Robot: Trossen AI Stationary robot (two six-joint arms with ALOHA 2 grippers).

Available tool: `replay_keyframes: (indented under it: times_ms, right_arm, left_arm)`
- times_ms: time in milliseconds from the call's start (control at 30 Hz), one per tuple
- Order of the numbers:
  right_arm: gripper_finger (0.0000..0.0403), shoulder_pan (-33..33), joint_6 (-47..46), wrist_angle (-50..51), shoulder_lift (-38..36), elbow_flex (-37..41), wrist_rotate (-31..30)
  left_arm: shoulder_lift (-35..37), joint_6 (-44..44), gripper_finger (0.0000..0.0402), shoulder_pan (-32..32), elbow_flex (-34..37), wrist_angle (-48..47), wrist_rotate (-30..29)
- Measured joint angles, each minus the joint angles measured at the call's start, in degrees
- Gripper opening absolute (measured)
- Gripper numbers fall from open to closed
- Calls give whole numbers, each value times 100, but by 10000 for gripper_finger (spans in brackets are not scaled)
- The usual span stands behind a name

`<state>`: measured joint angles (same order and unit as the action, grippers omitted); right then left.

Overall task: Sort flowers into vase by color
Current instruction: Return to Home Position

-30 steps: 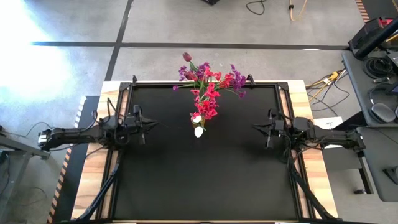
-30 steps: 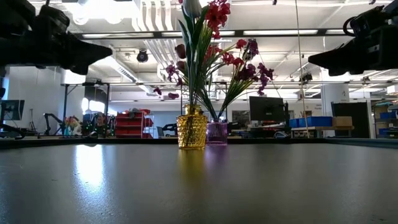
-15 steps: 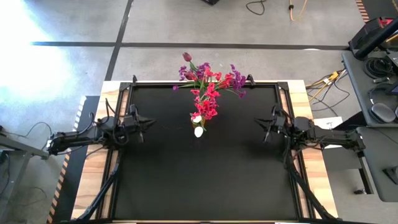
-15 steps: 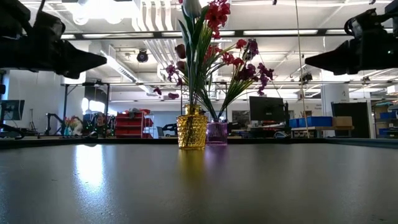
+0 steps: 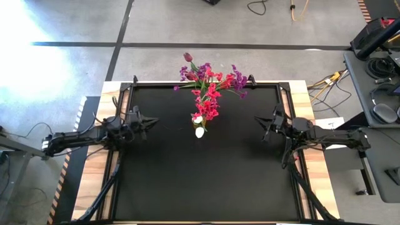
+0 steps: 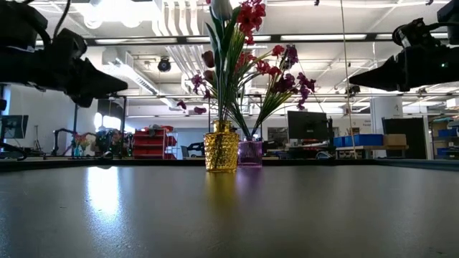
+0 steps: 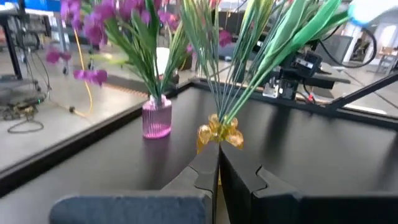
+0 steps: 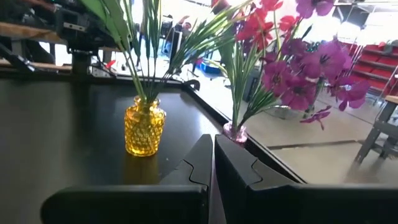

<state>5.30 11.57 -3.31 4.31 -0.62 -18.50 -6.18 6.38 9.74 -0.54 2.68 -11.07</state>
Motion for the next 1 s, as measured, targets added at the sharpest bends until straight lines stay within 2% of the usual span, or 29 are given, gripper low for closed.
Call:
replay_keyframes:
  times_ms: [367,1000]
  right_arm:
    - [12,0,-105,-2,147,0,0]
    - [12,0,-107,-9,143,0,2]
  left_arm:
    - [-541,21,0,-4,0,50,-2]
    - [-886,19,0,-4,0,85,0]
